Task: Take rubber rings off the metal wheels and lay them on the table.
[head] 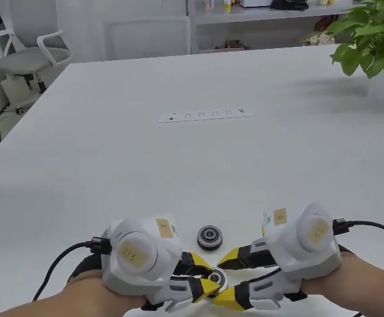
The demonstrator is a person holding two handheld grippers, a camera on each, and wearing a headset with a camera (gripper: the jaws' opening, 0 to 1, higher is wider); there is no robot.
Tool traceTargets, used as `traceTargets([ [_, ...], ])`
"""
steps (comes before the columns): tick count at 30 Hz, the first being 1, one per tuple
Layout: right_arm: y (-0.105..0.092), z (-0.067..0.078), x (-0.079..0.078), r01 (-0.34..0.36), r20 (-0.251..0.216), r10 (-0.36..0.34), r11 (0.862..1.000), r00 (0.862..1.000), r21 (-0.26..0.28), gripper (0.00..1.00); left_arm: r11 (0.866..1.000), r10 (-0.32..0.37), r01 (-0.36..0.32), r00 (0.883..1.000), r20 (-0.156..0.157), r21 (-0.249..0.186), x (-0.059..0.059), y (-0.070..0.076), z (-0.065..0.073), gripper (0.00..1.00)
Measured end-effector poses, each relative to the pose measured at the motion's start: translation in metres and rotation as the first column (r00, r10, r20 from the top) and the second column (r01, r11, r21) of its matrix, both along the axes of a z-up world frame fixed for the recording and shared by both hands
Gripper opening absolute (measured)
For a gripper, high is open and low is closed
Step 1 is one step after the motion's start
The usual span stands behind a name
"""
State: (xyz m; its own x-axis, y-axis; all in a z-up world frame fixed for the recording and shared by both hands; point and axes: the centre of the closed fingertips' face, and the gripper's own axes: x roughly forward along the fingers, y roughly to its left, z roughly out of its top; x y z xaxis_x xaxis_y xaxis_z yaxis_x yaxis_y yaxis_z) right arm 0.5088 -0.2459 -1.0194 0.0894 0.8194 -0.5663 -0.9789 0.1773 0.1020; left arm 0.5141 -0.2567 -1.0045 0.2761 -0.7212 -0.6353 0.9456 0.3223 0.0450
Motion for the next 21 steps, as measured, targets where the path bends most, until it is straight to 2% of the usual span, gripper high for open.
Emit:
traceTargets([
  [6, 0.002, 0.0006, -0.0009, -0.001, -0.008, 0.001, 1.0, 1.0, 0.014, 0.26, 1.0, 0.003, -0.003, 1.0, 0.007, 0.005, 0.0006, -0.0003, 0.0, 0.13],
  [21, -0.0054, 0.0034, -0.0021, 0.011, 0.015, -0.011, 1.0, 1.0, 0.019, 0.23, 1.0, 0.002, -0.002, 1.0, 0.004, -0.008, -0.0001, 0.0009, 0.0002, 0.13],
])
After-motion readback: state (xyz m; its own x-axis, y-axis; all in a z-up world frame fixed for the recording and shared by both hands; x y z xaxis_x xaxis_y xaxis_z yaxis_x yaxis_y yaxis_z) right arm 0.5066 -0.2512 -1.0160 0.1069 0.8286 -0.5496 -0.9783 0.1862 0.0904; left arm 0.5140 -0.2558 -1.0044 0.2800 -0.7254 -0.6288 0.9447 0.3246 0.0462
